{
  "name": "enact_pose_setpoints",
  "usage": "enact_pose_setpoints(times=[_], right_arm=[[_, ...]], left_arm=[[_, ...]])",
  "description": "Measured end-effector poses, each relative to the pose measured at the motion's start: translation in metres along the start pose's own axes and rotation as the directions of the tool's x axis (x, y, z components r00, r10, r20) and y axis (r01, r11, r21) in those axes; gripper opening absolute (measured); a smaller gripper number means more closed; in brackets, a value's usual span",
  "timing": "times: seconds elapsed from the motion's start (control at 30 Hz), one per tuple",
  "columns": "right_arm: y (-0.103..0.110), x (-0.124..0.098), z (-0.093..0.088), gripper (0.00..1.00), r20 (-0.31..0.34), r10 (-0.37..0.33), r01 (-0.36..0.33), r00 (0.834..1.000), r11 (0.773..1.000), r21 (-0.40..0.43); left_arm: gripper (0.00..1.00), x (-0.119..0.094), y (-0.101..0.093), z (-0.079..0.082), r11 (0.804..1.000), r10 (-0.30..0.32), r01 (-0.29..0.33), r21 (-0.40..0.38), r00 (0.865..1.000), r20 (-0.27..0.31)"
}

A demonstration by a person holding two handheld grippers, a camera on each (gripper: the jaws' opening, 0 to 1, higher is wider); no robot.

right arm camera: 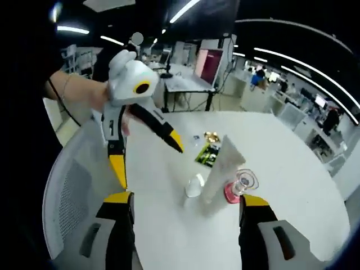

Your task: Arrange the skincare products in the storage area until every visible bottle or jar stands upright without overlapping.

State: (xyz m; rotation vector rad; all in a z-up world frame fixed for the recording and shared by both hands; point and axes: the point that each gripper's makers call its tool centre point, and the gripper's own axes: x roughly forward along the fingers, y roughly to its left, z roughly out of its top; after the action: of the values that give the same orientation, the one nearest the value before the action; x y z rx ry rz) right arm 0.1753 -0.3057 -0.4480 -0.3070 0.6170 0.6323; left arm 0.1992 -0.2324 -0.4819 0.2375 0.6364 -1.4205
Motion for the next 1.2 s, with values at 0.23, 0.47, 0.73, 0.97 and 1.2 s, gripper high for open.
enact_pose_setpoints(times=[0.23, 0.47, 0.73, 0.97, 1.2], right_arm=[[-0.015, -0.02, -0.01, 0.87, 0.095, -0.085, 0.074, 0.992, 0.991, 0.109], [-0.027, -0.038, -0.028, 0.94, 0.163, -0.156, 0.116, 0.974, 0.967, 0.229], [-0.026, -0.054, -0.053, 0.99, 0.191, -0.219, 0.144, 0.957, 0.929, 0.342], [-0.022, -0.059, -0.076, 0.99, 0.171, -0.28, 0.194, 0.945, 0.898, 0.394], [-0.009, -0.053, -0.093, 0.99, 0.162, -0.286, 0.191, 0.944, 0.879, 0.436]], left_arm=[[0.86, -0.011, -0.001, 0.011, 0.999, 0.015, -0.012, -0.053, 0.998, 0.056], [0.94, -0.023, -0.003, 0.009, 0.997, 0.046, -0.041, -0.073, 0.997, 0.065], [0.99, -0.041, -0.005, -0.008, 0.991, 0.086, -0.079, -0.108, 0.994, 0.064], [0.99, -0.052, -0.005, -0.023, 0.981, 0.148, -0.134, -0.137, 0.984, 0.098], [0.99, -0.053, -0.009, -0.036, 0.975, 0.168, -0.152, -0.16, 0.982, 0.091]])
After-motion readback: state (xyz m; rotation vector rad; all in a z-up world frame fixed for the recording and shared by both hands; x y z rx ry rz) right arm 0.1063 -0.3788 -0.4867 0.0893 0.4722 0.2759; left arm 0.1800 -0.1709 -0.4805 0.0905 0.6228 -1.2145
